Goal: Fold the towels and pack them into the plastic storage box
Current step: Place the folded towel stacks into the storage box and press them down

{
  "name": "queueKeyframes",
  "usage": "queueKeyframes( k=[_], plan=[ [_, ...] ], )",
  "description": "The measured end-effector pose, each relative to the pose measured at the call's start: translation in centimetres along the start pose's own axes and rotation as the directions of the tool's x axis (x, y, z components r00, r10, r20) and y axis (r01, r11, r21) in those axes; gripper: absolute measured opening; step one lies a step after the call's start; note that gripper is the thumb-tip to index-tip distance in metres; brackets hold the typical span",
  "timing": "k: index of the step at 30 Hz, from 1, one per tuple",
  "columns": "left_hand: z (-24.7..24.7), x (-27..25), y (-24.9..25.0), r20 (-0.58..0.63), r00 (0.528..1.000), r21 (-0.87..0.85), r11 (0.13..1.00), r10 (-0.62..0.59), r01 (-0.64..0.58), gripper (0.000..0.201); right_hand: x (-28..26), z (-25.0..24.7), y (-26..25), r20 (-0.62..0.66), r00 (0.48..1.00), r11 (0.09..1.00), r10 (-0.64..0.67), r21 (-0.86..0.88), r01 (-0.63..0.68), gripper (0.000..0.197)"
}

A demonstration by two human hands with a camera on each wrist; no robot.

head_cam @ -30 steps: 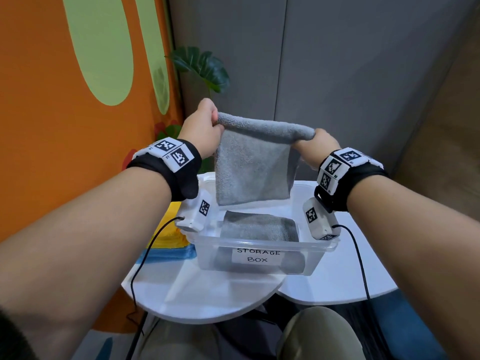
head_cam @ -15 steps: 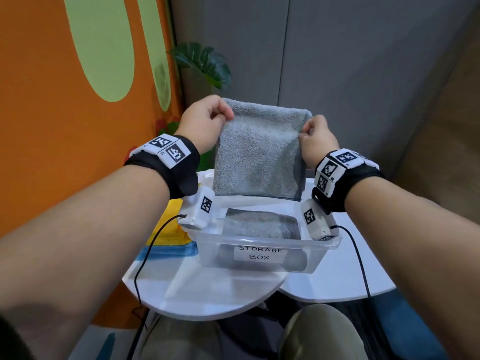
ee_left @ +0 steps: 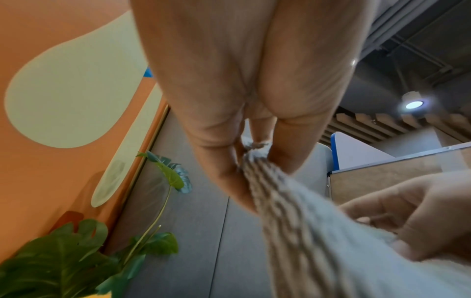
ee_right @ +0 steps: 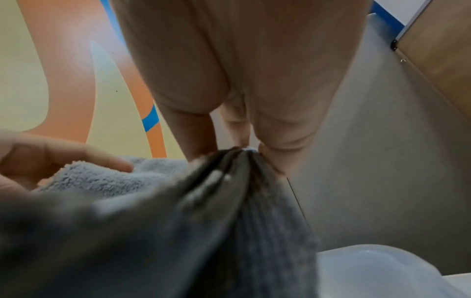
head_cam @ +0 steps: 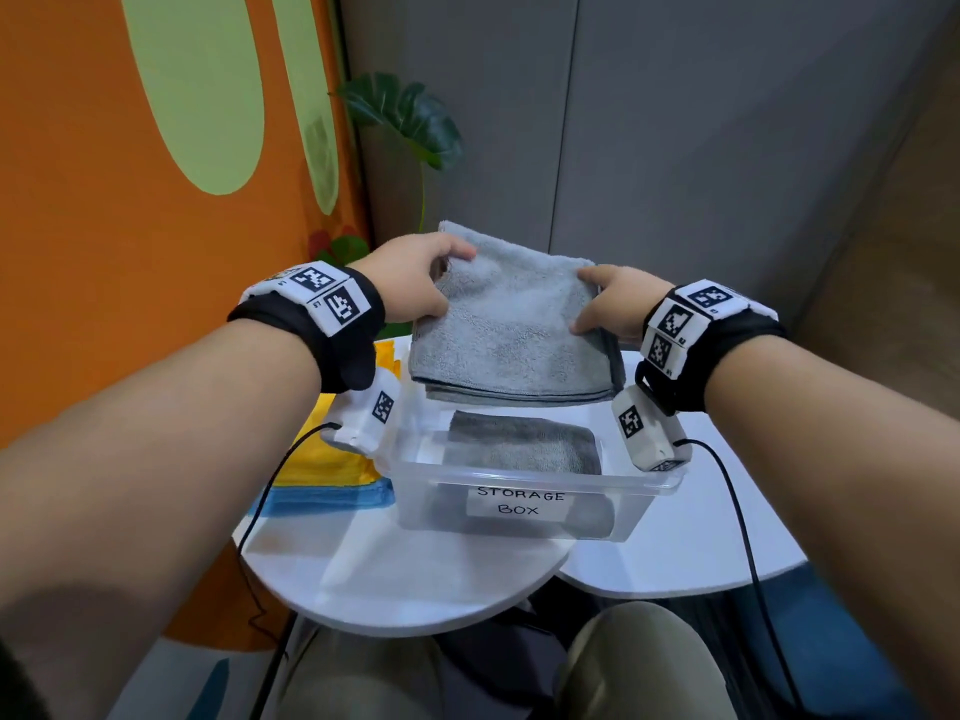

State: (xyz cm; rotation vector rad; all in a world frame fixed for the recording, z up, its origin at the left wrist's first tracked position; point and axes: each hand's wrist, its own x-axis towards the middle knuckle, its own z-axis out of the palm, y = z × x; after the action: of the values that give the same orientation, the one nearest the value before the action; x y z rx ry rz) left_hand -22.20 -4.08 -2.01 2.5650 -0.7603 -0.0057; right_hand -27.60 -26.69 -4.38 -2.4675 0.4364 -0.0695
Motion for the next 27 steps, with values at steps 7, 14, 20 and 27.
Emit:
queueKeyframes(
  k=[7, 14, 20, 27],
  plan=[
    [1.1, -0.3, 0.2, 0.224, 0.971, -0.073, 0.992, -0.08, 0.099, 0.078, 0.8, 0.7, 0.8, 0.163, 0.984, 0.994, 0.071, -0.091, -0.056, 0.065],
    [3.4, 0.8, 1.2, 0.442, 0.885, 0.131, 0.986, -0.148, 0.099, 0.067, 1.3, 1.6, 1.7, 0.346, 0.929, 0.957, 0.127, -0.289, -0.024, 0.041],
    [5.0, 1.8, 1.9, 0.542, 0.819, 0.334, 0.943, -0.19, -0.003, 0.06, 1.6, 1.9, 2.0, 0.425, 0.893, 0.964, 0.15, -0.265, -0.036, 0.016],
    [6.3, 2.0, 1.8, 0.589, 0.775, 0.422, 0.905, -0.228, -0.054, 0.049, 1.5, 2.2, 1.3, 0.508, 0.83, 0.901, 0.23, -0.433, 0.015, 0.037]
  ],
)
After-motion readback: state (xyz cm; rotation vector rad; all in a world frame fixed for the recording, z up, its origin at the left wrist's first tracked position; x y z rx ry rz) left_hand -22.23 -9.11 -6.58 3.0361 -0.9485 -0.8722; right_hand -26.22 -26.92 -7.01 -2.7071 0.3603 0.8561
